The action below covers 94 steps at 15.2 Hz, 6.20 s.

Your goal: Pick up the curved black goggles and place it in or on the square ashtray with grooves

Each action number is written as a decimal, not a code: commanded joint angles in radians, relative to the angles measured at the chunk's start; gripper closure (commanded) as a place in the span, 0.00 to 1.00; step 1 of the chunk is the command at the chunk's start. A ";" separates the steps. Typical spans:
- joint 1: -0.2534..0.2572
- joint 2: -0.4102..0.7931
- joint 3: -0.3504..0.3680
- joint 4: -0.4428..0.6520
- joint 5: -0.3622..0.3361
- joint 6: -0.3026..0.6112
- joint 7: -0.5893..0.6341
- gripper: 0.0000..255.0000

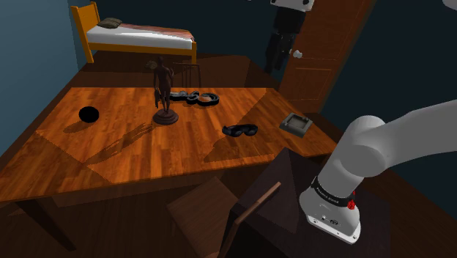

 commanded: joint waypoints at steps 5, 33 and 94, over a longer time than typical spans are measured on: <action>-0.004 0.011 -0.071 -0.093 -0.038 0.091 -0.127 0.00; -0.002 0.846 -0.498 -0.034 0.065 0.739 -1.109 0.00; -0.167 1.340 -0.401 0.446 0.226 0.668 -1.472 1.00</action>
